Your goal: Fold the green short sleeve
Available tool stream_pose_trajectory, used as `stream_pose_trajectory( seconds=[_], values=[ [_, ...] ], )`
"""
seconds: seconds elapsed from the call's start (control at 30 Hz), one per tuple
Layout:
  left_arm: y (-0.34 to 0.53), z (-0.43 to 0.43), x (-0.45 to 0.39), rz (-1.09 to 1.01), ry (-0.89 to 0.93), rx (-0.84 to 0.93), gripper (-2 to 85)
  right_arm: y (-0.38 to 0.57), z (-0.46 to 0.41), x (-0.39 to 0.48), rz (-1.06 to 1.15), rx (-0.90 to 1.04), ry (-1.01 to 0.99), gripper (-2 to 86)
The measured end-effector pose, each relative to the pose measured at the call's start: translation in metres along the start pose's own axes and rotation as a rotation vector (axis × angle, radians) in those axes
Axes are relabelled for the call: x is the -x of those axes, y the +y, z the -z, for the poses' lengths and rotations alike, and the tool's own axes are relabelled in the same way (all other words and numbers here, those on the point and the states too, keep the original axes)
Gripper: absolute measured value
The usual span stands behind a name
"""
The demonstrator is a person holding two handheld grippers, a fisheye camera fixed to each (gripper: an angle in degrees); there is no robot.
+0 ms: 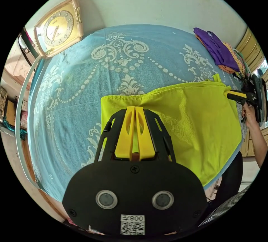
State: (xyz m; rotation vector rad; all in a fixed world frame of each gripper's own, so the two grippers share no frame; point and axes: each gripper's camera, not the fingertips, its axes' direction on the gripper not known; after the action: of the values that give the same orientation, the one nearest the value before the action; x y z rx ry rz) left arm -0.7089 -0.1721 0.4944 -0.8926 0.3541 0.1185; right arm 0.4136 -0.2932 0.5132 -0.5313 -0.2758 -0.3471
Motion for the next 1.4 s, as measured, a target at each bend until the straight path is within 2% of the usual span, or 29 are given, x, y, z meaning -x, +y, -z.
stream_pose_trajectory(
  seconds=[0.1,0.2,0.3,0.33,0.4,0.5,0.6,0.67,0.77,0.9,1.07,1.27,1.4],
  values=[
    [-0.004,0.001,-0.024,0.018,-0.019,-0.012,0.2,0.001,0.000,-0.010,-0.053,-0.002,-0.074,0.2],
    [-0.007,0.012,-0.052,0.002,-0.016,-0.093,0.3,0.006,0.009,-0.006,-0.026,-0.060,-0.029,0.2],
    [-0.016,-0.007,-0.073,-0.004,-0.023,0.012,0.3,0.003,-0.010,-0.009,-0.009,0.006,0.003,0.3],
    [-0.016,-0.007,-0.078,0.016,-0.004,-0.013,0.4,0.005,-0.009,-0.015,-0.019,-0.045,-0.022,0.3],
    [-0.018,-0.002,-0.083,0.083,0.046,-0.030,0.5,0.006,-0.010,-0.026,-0.038,-0.010,-0.076,0.4],
    [-0.009,0.019,-0.109,0.076,0.076,-0.128,0.9,0.025,0.007,-0.049,-0.062,-0.070,-0.157,0.8],
    [0.008,0.038,-0.146,0.019,0.153,-0.186,2.1,0.067,0.025,-0.079,-0.122,-0.125,-0.240,1.9],
    [0.027,0.045,-0.189,-0.069,0.311,-0.202,4.2,0.103,0.030,-0.100,-0.185,-0.130,-0.317,3.7],
    [0.048,0.041,-0.264,-0.217,0.478,-0.119,6.8,0.169,0.024,-0.135,-0.328,-0.067,-0.463,8.5],
    [0.064,0.037,-0.362,-0.431,0.556,-0.025,9.5,0.239,0.006,-0.166,-0.485,-0.015,-0.625,10.8],
    [0.070,0.040,-0.475,-0.669,0.501,-0.012,11.6,0.260,-0.014,-0.192,-0.528,-0.020,-0.725,9.5],
    [0.069,0.038,-0.566,-0.840,0.388,-0.022,11.9,0.258,-0.029,-0.219,-0.482,-0.001,-0.760,3.4],
    [0.072,0.035,-0.610,-0.940,0.263,-0.052,11.6,0.259,-0.030,-0.238,-0.466,-0.036,-0.860,1.4]
  ],
)
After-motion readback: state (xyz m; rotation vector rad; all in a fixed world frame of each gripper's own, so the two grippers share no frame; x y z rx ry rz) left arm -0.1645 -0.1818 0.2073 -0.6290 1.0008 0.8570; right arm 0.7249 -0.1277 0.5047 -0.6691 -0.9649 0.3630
